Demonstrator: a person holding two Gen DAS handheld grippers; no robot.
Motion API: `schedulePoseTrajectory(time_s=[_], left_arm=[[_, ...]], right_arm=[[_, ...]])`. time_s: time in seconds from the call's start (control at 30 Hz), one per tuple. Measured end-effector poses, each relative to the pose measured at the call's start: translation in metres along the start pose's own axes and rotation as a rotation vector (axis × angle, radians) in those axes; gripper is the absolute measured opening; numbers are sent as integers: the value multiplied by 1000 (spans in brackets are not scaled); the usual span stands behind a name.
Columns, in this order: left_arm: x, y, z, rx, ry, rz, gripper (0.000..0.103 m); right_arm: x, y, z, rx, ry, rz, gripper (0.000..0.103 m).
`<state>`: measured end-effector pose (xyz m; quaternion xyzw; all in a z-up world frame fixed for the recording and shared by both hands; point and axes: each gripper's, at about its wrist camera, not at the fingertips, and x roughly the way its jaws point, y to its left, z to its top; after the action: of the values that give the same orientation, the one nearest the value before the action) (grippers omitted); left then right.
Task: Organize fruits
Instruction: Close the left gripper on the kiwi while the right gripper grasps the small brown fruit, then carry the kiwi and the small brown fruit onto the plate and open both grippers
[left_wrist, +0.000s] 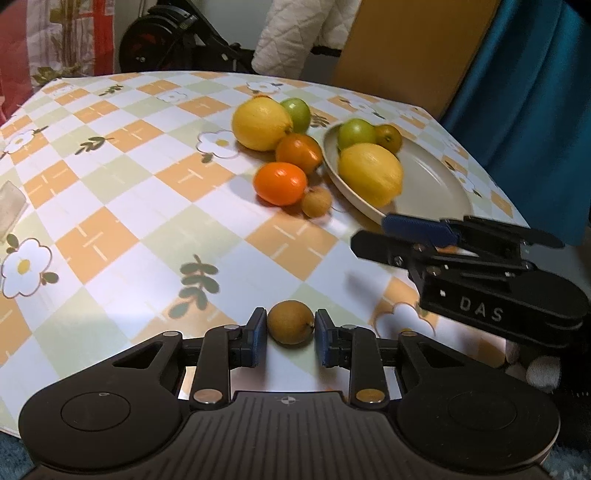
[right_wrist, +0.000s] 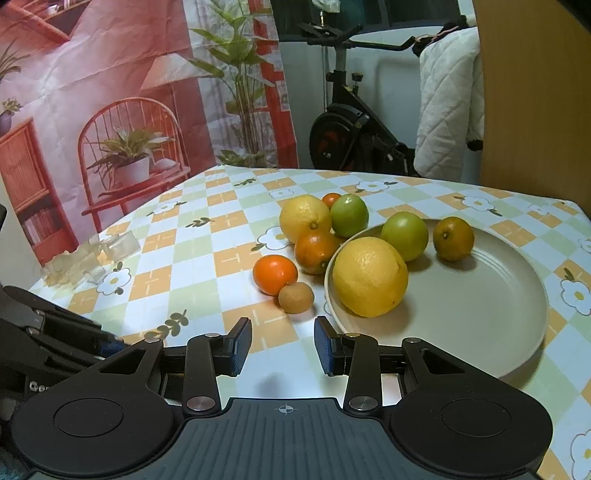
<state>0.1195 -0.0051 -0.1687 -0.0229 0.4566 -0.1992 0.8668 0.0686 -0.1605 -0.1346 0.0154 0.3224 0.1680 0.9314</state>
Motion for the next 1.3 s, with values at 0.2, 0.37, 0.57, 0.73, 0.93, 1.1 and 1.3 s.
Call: schedulePoseTrajectory(time_s=[0.2,0.37,0.57,0.73,0.93,1.1,1.3], left_arm=[[1,9,4,-19,-36,31,29],[6,9,8,0,-69,53,29],[9,18,11,-25,-94,52,29],[10,23,12,-46,-110,58,29],[9,28,14,-77,-121,53,29],[9,29,14,-84,-124,47,29],[9,31,13,-91,-127,41,29]], right_arm=[[8,2,2,-22,-1,-3,30],[18,2,11,-42,-5,-24,26],[32,10,20,-105,-3,-38,25],[45,17,27,-159,12,-61,25],[61,23,30,-221,56,-93,25],[69,27,29,-273,75,-138,27],[71,33,18,-318,97,-138,24]])
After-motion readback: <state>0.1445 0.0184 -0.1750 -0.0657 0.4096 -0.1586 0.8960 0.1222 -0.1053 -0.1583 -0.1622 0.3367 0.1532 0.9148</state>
